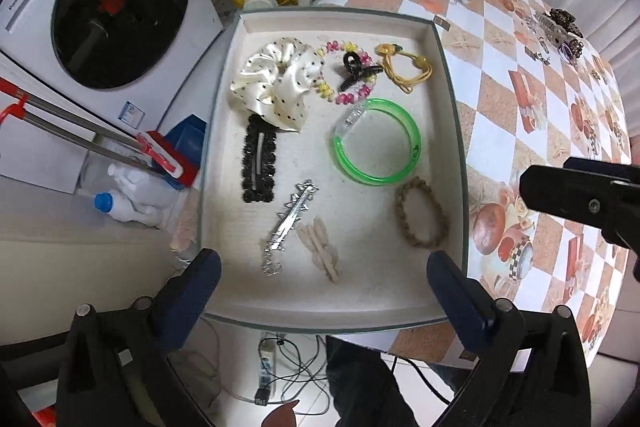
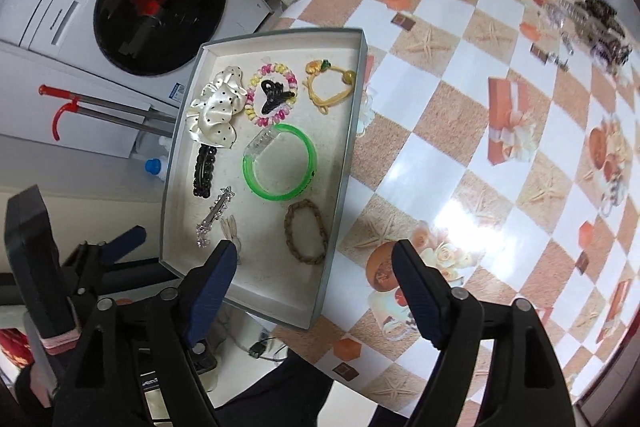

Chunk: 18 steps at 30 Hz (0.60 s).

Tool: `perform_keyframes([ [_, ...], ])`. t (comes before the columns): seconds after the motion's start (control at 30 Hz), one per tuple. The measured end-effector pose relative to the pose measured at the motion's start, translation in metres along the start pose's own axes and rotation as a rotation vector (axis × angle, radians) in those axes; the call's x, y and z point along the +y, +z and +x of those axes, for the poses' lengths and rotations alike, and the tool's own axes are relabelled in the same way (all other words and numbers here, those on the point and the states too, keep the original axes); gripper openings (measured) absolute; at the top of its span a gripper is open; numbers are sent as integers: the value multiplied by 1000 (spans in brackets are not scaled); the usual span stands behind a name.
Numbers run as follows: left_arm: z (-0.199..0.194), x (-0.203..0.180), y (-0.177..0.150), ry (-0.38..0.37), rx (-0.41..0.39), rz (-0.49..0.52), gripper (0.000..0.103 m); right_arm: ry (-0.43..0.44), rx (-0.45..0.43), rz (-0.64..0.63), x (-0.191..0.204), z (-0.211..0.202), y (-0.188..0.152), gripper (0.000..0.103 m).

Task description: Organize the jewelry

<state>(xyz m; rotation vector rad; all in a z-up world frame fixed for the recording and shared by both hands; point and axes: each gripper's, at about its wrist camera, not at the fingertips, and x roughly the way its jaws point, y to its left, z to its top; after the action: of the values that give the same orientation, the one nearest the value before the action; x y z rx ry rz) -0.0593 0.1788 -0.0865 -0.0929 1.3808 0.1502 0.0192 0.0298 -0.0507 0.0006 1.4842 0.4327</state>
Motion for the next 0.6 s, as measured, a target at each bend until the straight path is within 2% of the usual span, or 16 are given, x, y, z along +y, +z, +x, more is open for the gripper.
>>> perform_keyframes([
  [0.07,-7,1,0,21,-12,3,103,-33,-16,-21,5,-4,0,88],
  [0.3,-36,10,5,43,-54,-12,103,-159,-93,-121,23,-32,3,89],
  [0.6,-71,18,14,52,-91,-24,103,-183,-111,-171,42,-62,10,89],
])
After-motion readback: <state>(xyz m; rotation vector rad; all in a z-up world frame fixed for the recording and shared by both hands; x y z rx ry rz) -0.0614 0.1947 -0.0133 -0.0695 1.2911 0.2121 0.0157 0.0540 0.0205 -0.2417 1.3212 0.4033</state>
